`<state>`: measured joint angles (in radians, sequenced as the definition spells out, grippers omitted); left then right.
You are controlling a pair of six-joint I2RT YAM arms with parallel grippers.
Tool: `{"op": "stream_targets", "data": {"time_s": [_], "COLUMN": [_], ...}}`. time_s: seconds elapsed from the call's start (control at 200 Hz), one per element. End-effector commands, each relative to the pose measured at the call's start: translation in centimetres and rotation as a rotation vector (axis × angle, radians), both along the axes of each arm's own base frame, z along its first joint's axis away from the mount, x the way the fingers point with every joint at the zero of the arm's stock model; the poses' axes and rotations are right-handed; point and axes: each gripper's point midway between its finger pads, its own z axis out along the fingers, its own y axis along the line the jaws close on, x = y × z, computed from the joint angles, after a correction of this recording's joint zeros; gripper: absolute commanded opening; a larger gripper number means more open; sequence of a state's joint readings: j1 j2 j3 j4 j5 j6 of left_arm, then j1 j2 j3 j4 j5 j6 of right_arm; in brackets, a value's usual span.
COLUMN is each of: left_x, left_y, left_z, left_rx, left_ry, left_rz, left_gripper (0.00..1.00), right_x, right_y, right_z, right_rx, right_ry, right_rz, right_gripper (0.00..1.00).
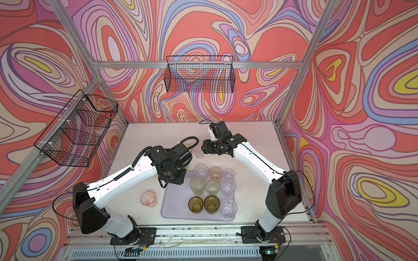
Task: Place the glasses into the tray
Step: Place the glass on the tray, then pick up the glass from the center of the table.
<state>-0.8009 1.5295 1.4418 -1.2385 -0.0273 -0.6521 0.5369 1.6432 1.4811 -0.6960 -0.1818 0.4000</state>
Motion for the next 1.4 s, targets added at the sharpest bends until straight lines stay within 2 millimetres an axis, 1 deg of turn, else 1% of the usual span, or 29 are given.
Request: {"op": "stream_targets", "data": {"time_s": [0.0,0.185,0.366,0.541,0.651,0.886,1.102,1.207,1.397], "left_x": [2.1,5.3,8.5,10.8,11.9,13.7,14.3,14.5,14.8], "left_y": [0.4,0.5,1.4,2.3,2.5,3.1,3.3,3.6,3.6], "left_z": [-0.3,-1.7,-2.8,-4.0,-4.6,-5.6,-7.0,-7.7,-8.8], "left_rx": [0.009,0.012,0.009,-0.001,-0.021,-0.079,-0.105,-0.104,-0.123], "left_ry": [-0.027,-0.034,-0.053,-0.065,-0.071,-0.077,-0.06,-0.056,-0.042], "left_rz": [-0.024,-0.008,0.028,0.063,0.082,0.133,0.159,0.175,0.19], "left_gripper": [0.34,0.34,0.34,0.34,0.35,0.35,0.34,0.32,0.28], "right_x": [0.2,0.2,0.0,-0.1,-0.1,0.0,0.1,0.0,0.0], "right_y": [-0.1,-0.1,-0.1,-0.2,-0.1,0.0,0.1,0.1,0.1], "right_z": [0.5,0.7,0.6,0.5,0.4,0.4,0.5,0.5,0.5], "right_rx": [-0.009,-0.008,-0.006,-0.007,-0.005,0.001,0.0,0.001,0.001], "right_ry": [-0.01,-0.012,-0.004,-0.001,0.003,0.004,0.003,0.004,0.006], "right_rz": [0.012,0.015,0.017,0.016,0.017,0.019,0.019,0.02,0.021], "right_gripper": [0.6,0.6,0.6,0.6,0.61,0.6,0.61,0.6,0.6]}}
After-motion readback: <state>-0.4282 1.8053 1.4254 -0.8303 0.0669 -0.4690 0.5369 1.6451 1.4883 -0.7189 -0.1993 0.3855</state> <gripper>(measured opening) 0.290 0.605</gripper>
